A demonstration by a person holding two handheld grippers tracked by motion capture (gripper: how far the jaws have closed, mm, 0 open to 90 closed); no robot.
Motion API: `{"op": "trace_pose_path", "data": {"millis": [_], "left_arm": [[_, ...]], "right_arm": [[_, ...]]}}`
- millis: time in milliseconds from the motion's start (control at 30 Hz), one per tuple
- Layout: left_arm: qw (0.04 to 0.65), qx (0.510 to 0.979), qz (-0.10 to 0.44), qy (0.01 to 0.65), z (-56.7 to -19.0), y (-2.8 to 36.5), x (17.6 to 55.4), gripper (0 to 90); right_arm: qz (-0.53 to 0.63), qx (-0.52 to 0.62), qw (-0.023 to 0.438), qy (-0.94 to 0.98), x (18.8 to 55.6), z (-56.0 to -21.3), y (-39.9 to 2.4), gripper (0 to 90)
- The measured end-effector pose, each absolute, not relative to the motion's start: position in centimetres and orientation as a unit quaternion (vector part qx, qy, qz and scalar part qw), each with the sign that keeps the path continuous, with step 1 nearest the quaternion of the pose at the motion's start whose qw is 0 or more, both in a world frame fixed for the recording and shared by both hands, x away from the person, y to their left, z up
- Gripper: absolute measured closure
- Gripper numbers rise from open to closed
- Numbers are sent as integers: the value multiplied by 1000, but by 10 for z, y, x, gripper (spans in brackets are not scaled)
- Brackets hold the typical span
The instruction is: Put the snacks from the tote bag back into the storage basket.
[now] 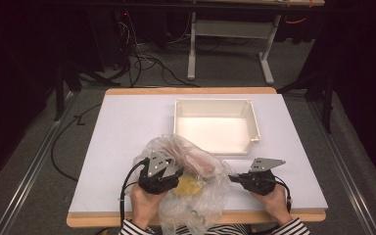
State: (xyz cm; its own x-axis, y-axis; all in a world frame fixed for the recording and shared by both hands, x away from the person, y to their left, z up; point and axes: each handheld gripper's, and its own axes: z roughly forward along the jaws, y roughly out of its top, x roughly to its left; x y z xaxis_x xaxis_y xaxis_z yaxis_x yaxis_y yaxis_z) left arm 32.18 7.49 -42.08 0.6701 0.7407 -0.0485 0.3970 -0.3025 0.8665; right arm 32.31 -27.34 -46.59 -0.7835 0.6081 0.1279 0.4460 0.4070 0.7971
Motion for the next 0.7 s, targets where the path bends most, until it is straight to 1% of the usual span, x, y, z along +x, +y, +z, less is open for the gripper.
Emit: {"op": "trace_pose_path", "data": {"millis": [333, 567, 667, 700], "left_arm": [[457, 772, 201, 394, -421, 92, 333, 415], [422, 782, 203, 412, -433, 97, 345, 409], [415, 785, 199, 416, -435, 98, 347, 413], [412, 786, 188, 421, -439, 98, 347, 420]], "right_arm": [[433, 318, 99, 838, 321, -464, -285, 900], [424, 331, 101, 837, 322, -466, -296, 900], [418, 335, 104, 838, 322, -465, -301, 900], [416, 337, 106, 838, 322, -465, -302, 900]]}}
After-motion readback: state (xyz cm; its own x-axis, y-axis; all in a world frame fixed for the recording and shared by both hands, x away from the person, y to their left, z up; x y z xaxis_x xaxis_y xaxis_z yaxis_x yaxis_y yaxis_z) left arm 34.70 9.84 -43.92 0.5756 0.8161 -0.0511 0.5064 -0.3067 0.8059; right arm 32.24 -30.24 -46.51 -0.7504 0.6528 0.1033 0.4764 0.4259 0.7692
